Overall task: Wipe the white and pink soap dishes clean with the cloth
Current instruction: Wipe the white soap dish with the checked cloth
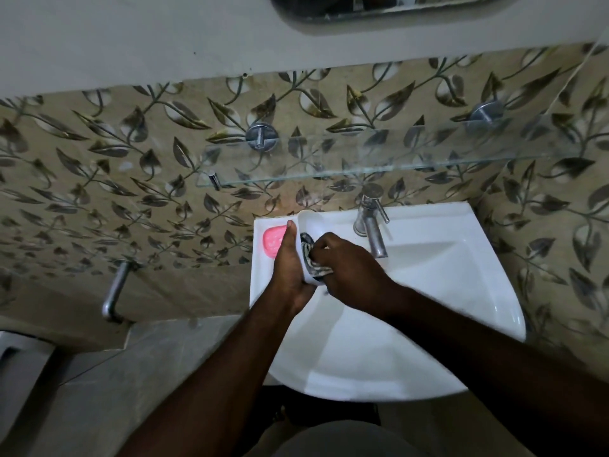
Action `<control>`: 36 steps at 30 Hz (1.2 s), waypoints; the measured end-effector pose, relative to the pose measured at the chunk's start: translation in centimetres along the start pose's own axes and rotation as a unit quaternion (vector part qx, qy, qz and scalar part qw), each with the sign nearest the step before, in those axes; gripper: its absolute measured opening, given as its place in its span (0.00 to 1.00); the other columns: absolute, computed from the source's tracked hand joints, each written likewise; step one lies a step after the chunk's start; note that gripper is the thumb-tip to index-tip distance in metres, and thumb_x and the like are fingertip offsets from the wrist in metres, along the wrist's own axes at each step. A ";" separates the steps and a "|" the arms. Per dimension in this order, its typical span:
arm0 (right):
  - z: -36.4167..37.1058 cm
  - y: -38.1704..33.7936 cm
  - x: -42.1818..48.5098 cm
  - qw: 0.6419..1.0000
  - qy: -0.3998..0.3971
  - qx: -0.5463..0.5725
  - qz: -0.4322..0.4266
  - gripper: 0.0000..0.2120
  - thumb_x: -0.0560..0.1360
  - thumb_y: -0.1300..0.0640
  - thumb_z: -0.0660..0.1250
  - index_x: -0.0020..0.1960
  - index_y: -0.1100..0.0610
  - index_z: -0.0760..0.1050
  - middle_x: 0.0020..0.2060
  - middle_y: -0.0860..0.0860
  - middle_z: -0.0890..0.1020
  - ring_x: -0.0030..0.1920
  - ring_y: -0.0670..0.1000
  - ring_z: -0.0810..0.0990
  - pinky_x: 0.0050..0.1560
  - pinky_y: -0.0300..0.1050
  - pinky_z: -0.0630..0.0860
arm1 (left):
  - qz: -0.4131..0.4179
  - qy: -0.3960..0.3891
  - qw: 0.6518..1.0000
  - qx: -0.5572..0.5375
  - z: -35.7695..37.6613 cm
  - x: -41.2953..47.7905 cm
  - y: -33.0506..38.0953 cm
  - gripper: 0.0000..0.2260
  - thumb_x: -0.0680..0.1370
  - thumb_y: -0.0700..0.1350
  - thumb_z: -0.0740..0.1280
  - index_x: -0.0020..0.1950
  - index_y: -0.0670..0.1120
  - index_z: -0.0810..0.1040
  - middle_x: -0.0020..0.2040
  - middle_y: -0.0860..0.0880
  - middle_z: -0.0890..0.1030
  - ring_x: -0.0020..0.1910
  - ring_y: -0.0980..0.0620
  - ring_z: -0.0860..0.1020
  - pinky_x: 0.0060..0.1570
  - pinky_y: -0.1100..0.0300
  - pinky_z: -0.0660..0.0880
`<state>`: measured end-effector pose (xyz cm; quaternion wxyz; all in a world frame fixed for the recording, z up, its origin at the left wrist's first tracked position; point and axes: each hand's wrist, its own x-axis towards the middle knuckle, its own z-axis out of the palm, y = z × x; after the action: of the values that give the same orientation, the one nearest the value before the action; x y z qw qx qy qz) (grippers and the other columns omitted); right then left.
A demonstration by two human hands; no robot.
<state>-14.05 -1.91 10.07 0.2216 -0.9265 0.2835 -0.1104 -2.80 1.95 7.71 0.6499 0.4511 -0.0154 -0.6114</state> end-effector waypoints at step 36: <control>-2.9 2.0 2.1 0.986 0.076 -0.147 0.026 0.13 0.76 0.50 0.60 0.58 0.52 0.72 0.58 0.50 0.73 0.53 0.55 0.77 0.38 0.44 0.61 | 0.007 0.002 0.995 0.104 3.9 -0.3 2.0 0.24 0.81 0.61 0.54 0.65 0.46 0.77 0.53 0.44 0.84 0.46 0.49 0.83 0.37 0.57 0.80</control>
<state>-14.22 -5.65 11.81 0.0639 -0.9300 0.3369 -0.1321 -3.51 -0.35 11.41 0.6037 0.5174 -0.0804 -0.6012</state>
